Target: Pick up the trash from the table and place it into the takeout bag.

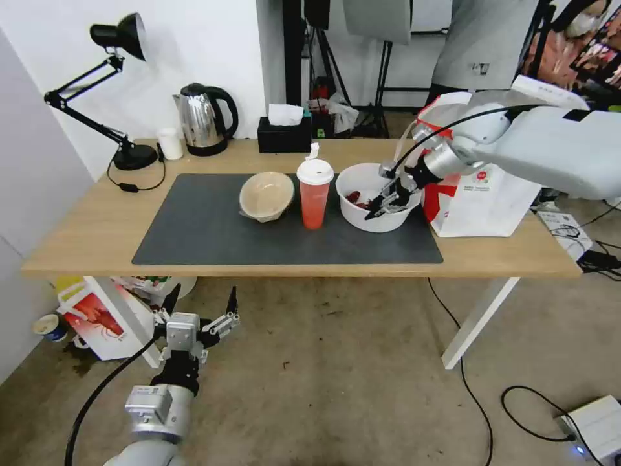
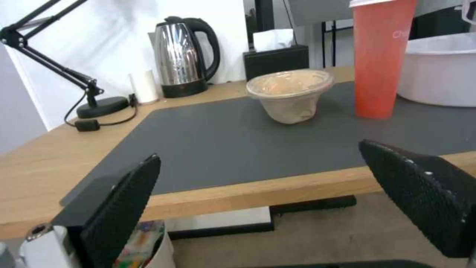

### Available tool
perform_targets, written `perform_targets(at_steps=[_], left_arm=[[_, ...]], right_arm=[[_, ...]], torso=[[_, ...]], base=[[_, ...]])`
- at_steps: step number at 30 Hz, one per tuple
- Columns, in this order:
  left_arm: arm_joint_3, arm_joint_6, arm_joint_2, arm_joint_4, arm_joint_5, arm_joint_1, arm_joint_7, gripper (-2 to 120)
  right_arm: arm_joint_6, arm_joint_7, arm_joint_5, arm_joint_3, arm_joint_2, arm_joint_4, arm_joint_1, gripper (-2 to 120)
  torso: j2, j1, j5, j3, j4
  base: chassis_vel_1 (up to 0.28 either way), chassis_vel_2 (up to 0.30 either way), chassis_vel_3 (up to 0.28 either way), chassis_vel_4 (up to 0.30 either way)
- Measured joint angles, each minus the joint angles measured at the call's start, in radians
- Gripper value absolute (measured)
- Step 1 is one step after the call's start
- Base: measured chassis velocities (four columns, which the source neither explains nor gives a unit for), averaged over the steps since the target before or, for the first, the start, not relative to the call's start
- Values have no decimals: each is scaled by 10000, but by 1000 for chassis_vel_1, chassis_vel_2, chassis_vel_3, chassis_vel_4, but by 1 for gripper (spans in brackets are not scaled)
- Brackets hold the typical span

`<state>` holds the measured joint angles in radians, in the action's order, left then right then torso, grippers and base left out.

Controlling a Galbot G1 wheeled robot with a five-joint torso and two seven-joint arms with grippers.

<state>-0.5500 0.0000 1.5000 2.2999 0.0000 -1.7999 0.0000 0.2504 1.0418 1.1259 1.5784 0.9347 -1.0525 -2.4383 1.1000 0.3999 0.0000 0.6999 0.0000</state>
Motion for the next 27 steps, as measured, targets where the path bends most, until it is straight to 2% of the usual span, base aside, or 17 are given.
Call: perform_targets(at_steps=[3,27], left_arm=[[0,0,0,0,0,0,0,100],[0,0,0,0,0,0,0,100]], right_arm=[[26,75,13,8,-4,34,12,0],[188,325,30,59,-160,-81,112,0]], torso=[[0,0,0,0,0],[0,0,-1,2,1]], base=[[0,0,0,0],[0,0,0,0]])
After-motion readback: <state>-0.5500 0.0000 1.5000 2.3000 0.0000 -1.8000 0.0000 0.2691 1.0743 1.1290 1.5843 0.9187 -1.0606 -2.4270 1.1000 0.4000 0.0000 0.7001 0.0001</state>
